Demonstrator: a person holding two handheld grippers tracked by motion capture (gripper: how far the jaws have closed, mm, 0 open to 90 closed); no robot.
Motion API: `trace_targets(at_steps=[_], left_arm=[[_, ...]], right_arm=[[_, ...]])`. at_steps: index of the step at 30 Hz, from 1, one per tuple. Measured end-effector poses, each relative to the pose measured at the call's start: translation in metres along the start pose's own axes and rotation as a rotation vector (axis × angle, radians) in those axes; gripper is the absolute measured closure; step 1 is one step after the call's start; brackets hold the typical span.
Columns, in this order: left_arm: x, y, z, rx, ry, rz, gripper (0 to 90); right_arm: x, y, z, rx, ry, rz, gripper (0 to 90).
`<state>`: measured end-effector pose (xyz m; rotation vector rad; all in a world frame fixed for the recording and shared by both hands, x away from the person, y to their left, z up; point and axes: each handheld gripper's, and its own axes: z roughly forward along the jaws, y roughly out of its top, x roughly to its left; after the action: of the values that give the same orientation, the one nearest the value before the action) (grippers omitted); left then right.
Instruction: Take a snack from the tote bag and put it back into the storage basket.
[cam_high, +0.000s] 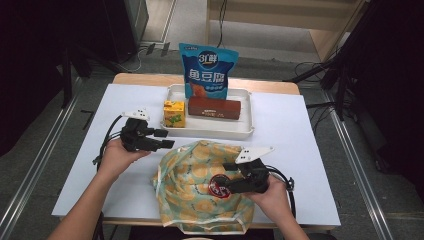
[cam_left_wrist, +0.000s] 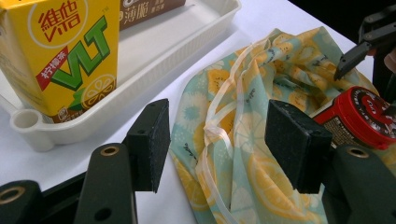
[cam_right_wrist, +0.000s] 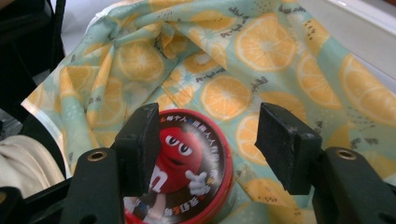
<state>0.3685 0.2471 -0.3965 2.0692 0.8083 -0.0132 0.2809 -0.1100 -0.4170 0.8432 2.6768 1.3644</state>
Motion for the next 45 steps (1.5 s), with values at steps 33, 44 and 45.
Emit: trace_targets(at_steps=[33, 44, 45], left_arm=[[0.004, -0.004, 0.001, 0.016, -0.014, -0.013, 40.9], [0.007, -0.004, 0.000, 0.016, -0.010, -0.021, 40.8], [0.007, -0.004, -0.001, 0.016, -0.010, -0.018, 40.8]], right_arm=[[0.021, -0.013, 0.019, 0.080, -0.005, -0.045, 19.7], [0.019, -0.019, 0.027, 0.107, -0.017, -0.089, 23.2], [0.020, -0.018, 0.026, 0.109, -0.026, -0.099, 24.0]])
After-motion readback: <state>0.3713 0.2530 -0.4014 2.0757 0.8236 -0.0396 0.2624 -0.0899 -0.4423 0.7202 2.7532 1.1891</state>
